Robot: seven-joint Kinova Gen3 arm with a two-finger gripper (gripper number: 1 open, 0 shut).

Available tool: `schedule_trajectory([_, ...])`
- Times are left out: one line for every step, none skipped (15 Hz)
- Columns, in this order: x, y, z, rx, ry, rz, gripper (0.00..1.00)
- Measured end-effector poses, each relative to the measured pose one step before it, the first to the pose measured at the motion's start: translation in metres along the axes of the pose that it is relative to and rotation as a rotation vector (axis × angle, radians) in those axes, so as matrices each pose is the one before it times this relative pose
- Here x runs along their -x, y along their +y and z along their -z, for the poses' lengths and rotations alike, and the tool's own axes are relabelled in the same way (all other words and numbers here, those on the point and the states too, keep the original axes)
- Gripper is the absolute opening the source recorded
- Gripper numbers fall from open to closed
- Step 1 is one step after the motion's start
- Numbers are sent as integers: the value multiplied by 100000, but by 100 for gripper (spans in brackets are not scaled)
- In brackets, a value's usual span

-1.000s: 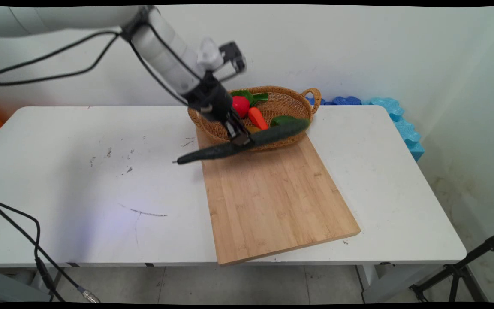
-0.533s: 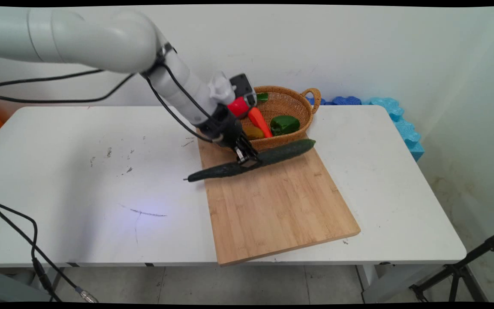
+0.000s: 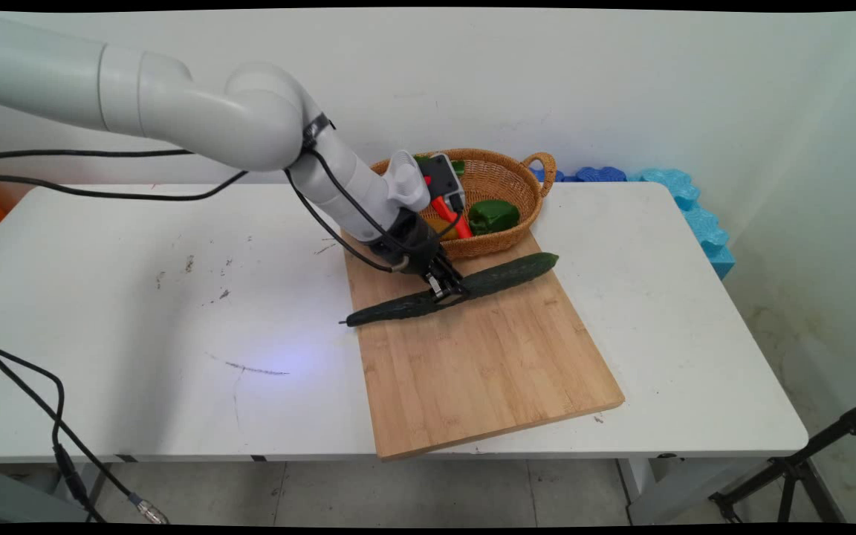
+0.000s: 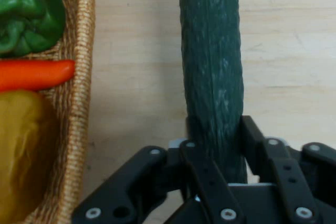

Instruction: Place the picked object on the cutting board

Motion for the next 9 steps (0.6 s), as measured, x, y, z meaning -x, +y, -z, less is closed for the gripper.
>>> schedule_trajectory([-23,61,-225,-248,113,-121,0])
schedule_trajectory([-55,89,-314,-347,179,-235,100])
schedule_trajectory([-33,53,-174,-176,85,-139,100])
schedule_trajectory([-33,80,-233,-249,108,-225,100])
schedule_trajectory([-41,57,-137,-79,125,-136,100])
schedule_trajectory([-103,110,-236,18,267,-244,100])
schedule_trajectory([-88,94,-151,170,299,-76,100])
schedule_trajectory([-174,105,-94,278,473,-41,100])
schedule_trajectory([-207,71,-9,238,532,-61,100])
